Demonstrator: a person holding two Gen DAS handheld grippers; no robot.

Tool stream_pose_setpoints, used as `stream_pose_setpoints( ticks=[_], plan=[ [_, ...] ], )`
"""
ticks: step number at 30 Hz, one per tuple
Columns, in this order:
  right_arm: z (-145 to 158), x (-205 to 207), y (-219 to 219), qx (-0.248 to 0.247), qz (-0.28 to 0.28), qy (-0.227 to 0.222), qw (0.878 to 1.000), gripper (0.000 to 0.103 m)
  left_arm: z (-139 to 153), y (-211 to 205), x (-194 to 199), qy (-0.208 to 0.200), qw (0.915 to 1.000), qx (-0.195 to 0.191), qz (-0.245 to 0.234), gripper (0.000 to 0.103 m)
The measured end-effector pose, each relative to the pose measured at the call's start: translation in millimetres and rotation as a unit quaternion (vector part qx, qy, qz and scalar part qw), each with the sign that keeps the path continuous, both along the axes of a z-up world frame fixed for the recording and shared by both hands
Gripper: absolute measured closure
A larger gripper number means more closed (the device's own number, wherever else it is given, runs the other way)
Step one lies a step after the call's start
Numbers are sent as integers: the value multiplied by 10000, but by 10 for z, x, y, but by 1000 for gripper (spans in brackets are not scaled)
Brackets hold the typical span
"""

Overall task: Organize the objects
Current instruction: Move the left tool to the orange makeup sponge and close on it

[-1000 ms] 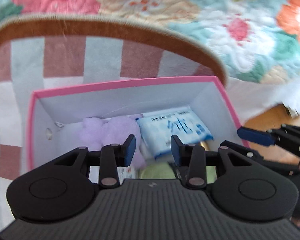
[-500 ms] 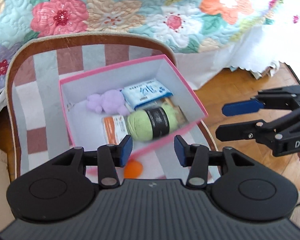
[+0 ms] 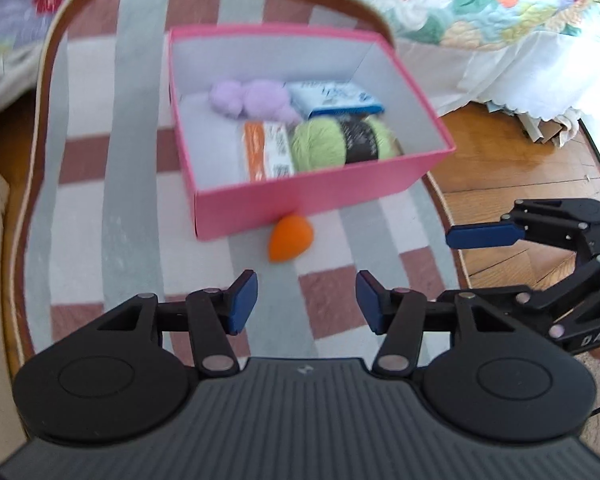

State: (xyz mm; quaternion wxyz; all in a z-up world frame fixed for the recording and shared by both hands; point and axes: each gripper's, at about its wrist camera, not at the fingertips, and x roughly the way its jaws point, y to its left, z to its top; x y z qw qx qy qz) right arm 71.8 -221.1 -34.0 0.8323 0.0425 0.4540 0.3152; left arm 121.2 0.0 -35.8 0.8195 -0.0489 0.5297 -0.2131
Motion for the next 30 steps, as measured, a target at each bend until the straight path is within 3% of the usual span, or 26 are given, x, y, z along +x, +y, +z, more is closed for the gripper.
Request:
stream_pose_setpoints(
  ticks=[4, 9, 17, 21, 22, 23, 25, 30],
  plan=[
    [-273, 31, 157, -169, 54, 3, 9998, 35, -285, 38, 39, 60, 9999, -62, 139, 49],
    [-617, 87, 445, -664, 253, -438, 9965, 35, -636, 11, 173, 129, 9995, -134, 263, 49],
    [-1227, 212, 782, -1546, 444, -1271, 9788, 35, -915, -141, 348, -305, 9986, -273, 343, 52],
    [-1394, 294, 744, -1525, 202, -1282, 9797, 36, -1051, -209, 450, -328, 9970, -555, 424, 63],
    [-1409, 296, 731, -1515, 203, -1304, 9796, 41, -1077, -225, 466, -305, 9967, -634, 411, 68],
    [-1414, 297, 716, -1473, 219, -1323, 9800, 55, -1087, -242, 472, -329, 9967, -600, 432, 69],
    [-1405, 304, 679, -1380, 197, -1317, 9814, 63, -1051, -263, 461, -392, 9968, -566, 394, 72],
    [-1283, 220, 645, -1313, 154, -1275, 9830, 64, -901, -217, 361, -117, 9955, -821, 469, 73]
  ],
)
